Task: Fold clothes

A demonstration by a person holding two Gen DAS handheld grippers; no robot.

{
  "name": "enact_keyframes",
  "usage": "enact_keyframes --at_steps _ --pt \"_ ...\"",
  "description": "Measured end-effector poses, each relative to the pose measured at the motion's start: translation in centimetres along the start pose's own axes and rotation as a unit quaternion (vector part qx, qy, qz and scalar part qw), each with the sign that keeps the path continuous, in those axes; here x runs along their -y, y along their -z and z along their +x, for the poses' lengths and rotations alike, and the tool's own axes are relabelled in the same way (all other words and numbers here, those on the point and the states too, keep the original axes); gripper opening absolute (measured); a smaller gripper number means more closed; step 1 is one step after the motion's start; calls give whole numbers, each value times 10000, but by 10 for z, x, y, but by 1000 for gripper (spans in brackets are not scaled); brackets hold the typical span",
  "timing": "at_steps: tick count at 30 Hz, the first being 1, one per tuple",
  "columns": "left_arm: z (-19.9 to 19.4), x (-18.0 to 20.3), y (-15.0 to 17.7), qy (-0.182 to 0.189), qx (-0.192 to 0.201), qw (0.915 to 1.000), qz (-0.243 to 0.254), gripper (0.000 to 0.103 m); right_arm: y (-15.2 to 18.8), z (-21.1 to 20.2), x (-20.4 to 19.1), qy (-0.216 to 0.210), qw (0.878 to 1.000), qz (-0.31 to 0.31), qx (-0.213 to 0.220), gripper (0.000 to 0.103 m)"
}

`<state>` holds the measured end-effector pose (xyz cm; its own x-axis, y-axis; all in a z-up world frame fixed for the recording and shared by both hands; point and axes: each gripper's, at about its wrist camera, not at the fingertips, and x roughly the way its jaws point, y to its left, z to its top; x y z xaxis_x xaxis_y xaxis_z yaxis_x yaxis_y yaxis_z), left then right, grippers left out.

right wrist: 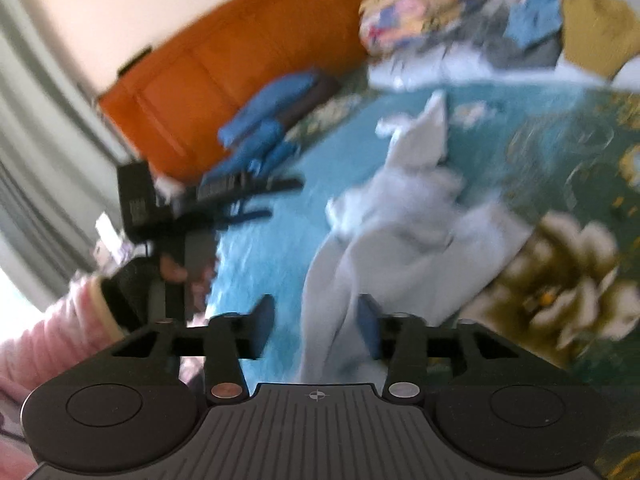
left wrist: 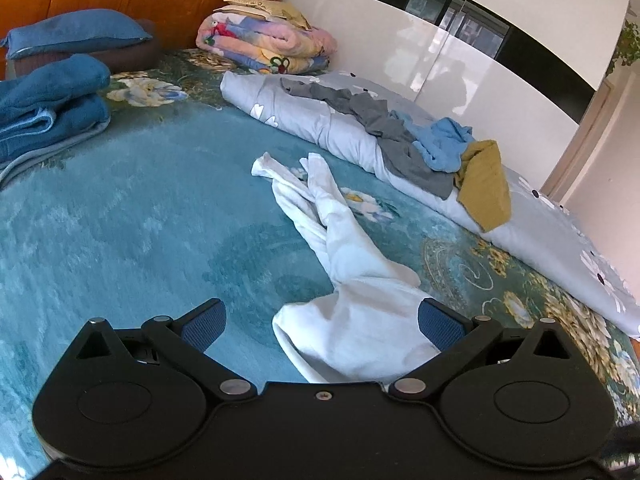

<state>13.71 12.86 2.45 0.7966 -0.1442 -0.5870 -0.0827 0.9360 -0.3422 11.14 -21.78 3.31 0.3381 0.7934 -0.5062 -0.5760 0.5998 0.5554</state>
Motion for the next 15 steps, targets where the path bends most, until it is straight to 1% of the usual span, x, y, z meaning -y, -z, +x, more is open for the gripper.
enact_keyframes --at_steps 2,3,5,8,13,15 --pt "5 0 1 -30 -60 10000 45 101 -4 -3 10 294 9994 17 208 43" --pt "8 1 2 -40 -109 9999 74 101 -6 -1 17 545 9982 68 257 44" --pt "16 2 6 -45 -235 9996 122 101 -9 10 34 1033 9939 313 230 44" --pt "24 2 13 -33 -383 9991 203 101 -9 31 58 1390 9873 751 157 45" --pt "39 -5 16 -133 -581 9980 218 101 -10 61 80 1274 9850 1154 129 43" --pt "46 -8 17 -193 -660 9974 202 101 -12 69 84 1364 9838 1149 155 43"
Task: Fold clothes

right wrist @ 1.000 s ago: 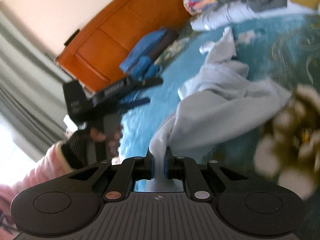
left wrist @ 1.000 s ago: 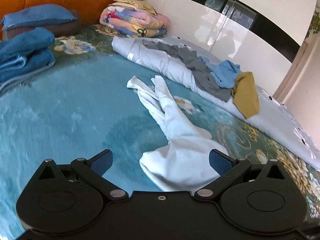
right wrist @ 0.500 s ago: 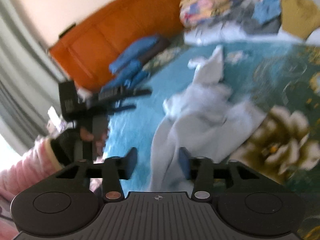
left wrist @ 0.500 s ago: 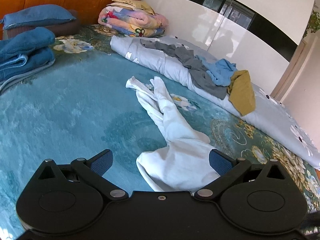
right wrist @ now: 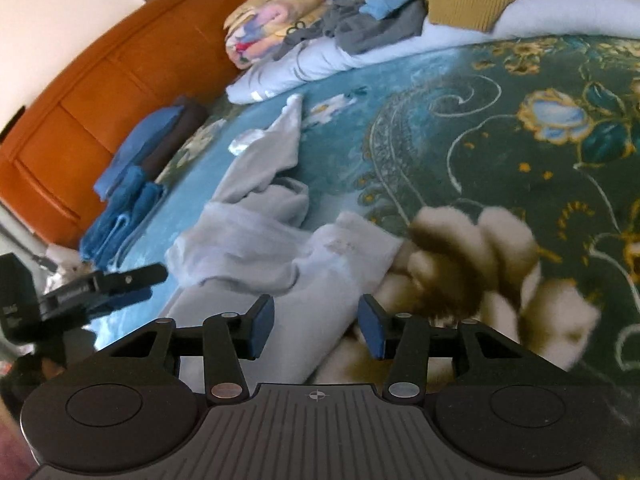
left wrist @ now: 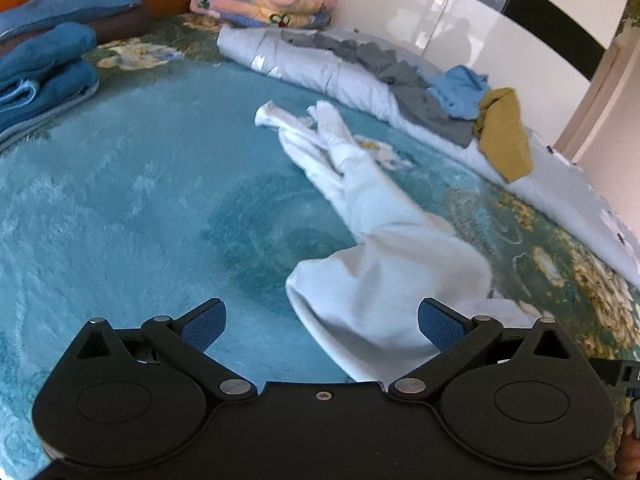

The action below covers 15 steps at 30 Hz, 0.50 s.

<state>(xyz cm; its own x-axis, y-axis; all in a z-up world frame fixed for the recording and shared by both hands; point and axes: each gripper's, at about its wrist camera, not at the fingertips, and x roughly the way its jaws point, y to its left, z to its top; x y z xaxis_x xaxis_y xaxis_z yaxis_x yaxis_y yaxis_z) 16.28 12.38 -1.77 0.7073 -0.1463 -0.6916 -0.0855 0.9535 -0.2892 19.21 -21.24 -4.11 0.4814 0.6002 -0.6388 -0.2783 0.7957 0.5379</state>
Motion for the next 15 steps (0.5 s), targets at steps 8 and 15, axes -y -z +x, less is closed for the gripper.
enact_keyframes --at_steps 8,15 --pt "20 -4 3 171 -312 9991 -217 99 -8 16 8 12 9996 253 137 44" --pt "16 0 1 428 -252 9982 -342 73 -9 13 2 -261 9990 254 275 9"
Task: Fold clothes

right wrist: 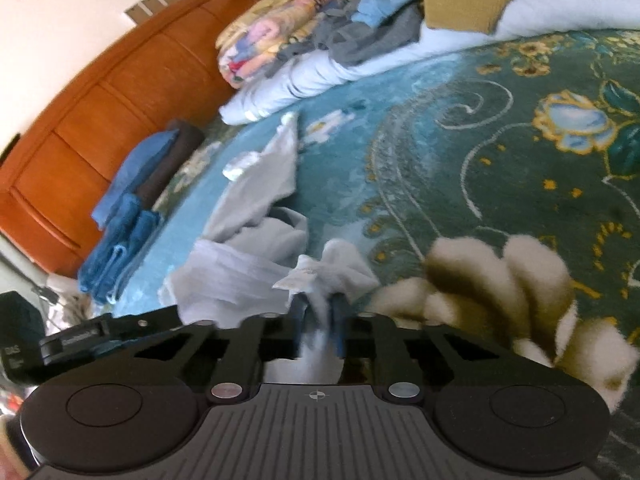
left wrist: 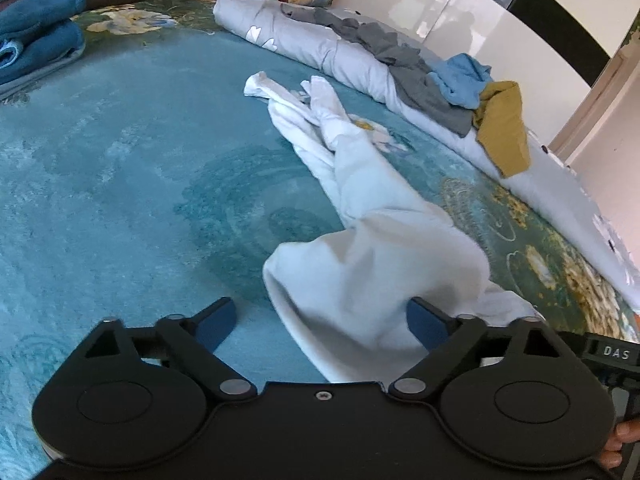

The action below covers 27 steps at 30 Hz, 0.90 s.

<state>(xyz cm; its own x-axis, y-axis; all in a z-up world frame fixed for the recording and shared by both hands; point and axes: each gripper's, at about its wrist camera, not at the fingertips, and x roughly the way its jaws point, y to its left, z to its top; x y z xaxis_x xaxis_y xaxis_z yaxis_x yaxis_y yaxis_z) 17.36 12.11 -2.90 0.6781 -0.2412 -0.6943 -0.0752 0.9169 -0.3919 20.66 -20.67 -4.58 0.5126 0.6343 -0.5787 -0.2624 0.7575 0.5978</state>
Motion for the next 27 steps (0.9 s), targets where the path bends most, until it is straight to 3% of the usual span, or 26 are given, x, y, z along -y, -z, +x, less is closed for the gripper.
enact_keyframes --at_steps 3,5,7,9,11,19,21,27 --pt "-3 0 1 195 -29 9997 -122 52 -2 -9 -7 -216 9997 -28 129 8" --pt "-6 1 2 239 -6 9996 -156 47 -3 -15 -14 -340 9992 -45 216 8" --pt "-9 1 2 267 34 9994 -206 35 -6 -23 -19 -543 9980 -17 315 8" --pt "-15 -1 2 281 136 9990 -322 17 -8 -32 -26 -819 9957 17 427 8" --pt "-24 -5 1 301 285 9978 -510 11 -11 -38 -34 -1018 9937 -6 468 8" --pt "-70 -6 -4 474 701 9950 -531 15 -11 -39 -87 -1996 9778 -567 281 7" --pt "-83 -7 1 507 810 9936 -599 28 -2 -30 -101 -2023 9758 -825 59 7" --pt "-105 -27 24 455 894 9891 -1082 43 31 7 -133 -1847 9706 -1392 -666 8"
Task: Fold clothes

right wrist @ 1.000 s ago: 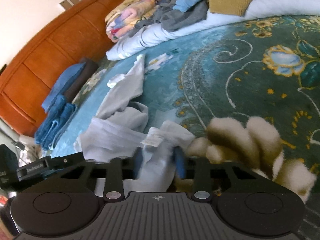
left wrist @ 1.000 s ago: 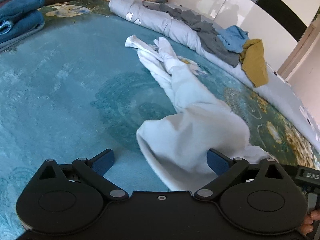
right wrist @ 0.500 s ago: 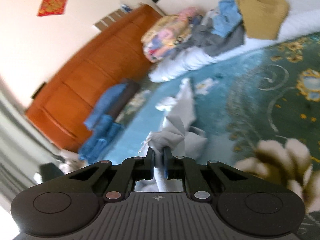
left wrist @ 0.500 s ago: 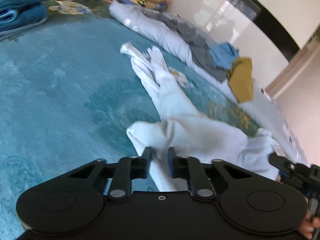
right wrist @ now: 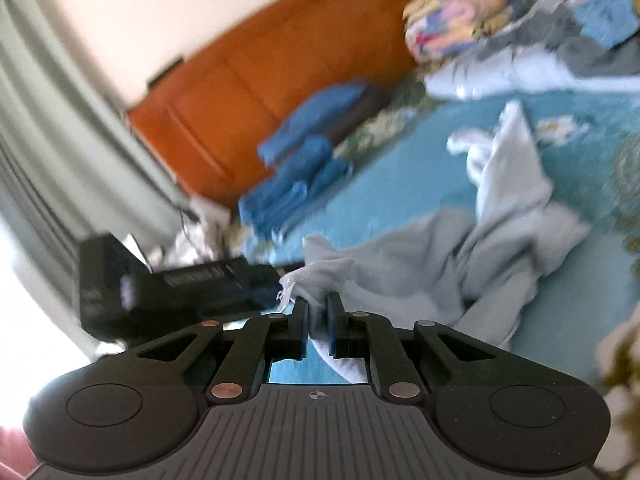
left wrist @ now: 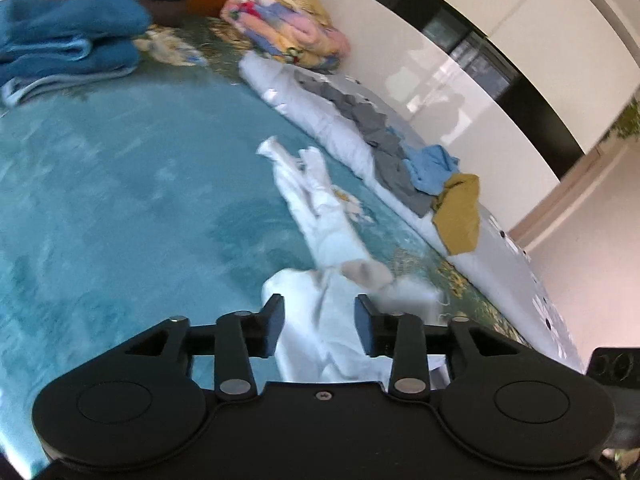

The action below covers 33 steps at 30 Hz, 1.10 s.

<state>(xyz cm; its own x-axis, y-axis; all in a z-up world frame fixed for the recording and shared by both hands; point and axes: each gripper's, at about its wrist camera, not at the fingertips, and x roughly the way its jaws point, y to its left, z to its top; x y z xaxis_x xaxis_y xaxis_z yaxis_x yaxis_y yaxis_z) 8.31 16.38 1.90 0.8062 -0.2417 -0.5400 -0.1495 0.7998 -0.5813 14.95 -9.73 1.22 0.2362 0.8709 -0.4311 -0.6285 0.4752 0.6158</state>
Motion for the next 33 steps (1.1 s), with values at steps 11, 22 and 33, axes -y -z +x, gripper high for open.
enact_keyframes --at_steps 11,22,33 --pt "-11 -37 19 -245 -128 9968 -746 60 23 32 -22 185 9949 -472 -870 23" --pt "5 -29 26 -10 -400 9969 -682 68 -37 -20 53 1501 9862 450 539 41" --pt "32 -14 41 -429 -712 9965 -55 70 -57 44 71 1989 9784 494 266 57"
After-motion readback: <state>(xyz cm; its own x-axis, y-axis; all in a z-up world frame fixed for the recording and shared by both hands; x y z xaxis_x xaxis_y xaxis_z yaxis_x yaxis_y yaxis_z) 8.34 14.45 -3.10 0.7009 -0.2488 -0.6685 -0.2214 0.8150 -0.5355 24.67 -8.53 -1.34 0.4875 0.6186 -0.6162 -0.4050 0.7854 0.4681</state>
